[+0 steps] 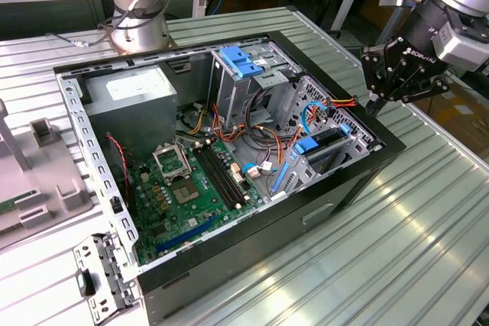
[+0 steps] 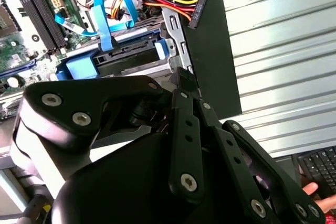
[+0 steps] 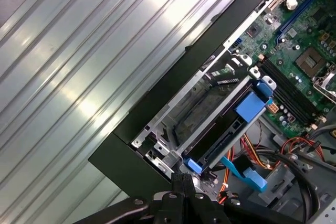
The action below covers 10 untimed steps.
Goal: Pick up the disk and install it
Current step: 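Insert the first disk wire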
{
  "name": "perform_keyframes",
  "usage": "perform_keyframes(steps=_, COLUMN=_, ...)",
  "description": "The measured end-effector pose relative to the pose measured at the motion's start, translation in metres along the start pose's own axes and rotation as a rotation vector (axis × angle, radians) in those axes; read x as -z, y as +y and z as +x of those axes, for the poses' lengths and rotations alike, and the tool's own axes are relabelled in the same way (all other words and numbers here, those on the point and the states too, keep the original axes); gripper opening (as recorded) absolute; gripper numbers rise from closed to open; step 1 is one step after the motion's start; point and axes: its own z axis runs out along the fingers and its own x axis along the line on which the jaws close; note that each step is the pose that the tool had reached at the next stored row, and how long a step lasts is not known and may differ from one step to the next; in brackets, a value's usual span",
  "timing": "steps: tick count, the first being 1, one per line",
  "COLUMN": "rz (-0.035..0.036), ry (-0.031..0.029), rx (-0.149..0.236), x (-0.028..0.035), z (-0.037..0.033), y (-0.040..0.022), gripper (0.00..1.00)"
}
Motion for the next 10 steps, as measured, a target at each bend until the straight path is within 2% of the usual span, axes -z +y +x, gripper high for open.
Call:
perform_keyframes(steps=8, rz=0.0036, ry=0.0034, rx=0.000, x=0.0000, z=-0.0001, y=0.0000, gripper=0.11)
perform_keyframes(steps=10, rz=0.0046, ry=0.0042, rx=0.000, x=0.0000, z=0.0000, y=0.0000, gripper=0.24)
